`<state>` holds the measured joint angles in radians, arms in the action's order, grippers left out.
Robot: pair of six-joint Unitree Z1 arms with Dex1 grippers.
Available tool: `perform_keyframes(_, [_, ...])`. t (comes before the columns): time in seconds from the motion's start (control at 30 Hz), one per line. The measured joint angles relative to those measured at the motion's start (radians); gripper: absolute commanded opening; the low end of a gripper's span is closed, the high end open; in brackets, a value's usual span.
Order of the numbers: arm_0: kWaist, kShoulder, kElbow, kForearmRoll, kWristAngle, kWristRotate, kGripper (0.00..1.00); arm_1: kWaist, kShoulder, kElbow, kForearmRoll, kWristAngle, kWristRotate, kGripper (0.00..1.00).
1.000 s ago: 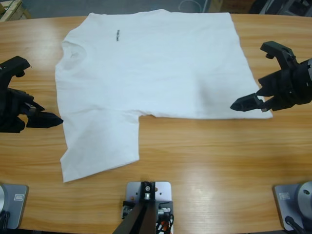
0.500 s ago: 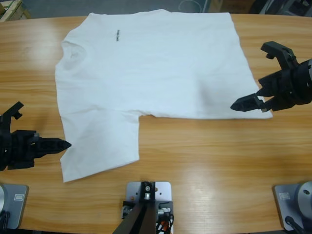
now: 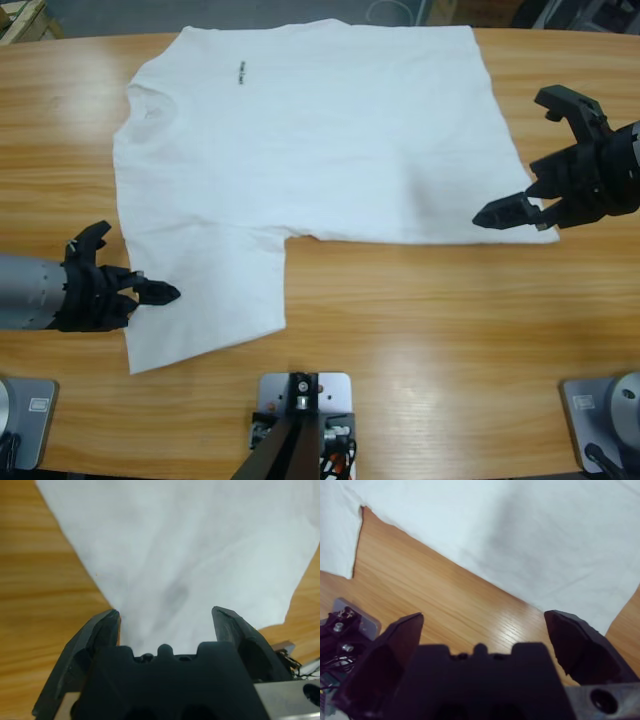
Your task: Fold clothes
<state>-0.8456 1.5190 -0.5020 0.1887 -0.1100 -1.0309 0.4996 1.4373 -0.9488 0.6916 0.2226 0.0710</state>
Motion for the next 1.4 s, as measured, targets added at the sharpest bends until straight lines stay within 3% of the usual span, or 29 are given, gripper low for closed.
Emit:
perform_keyframes(0.67, [0.000,-0.028,0.059,-0.038,0.001,-0.048,0.720,0.000,0.000,0.004,-0.001,0.000,0.000,0.991])
perform_keyframes(1.23, [-0.002,0.038,0.025,-0.090,0.041,-0.049,0.698,0.000,0.000,0.004,-0.001,0.000,0.000,0.991])
perform_keyframes(1.3, [-0.002,0.048,0.017,-0.097,0.039,-0.049,0.464,0.000,0.000,0.004,-0.001,0.000,0.000,0.991])
perform_keyframes(1.4, [-0.002,0.052,0.014,-0.104,0.036,-0.049,0.015,0.000,0.000,0.004,-0.001,0.000,0.000,0.991])
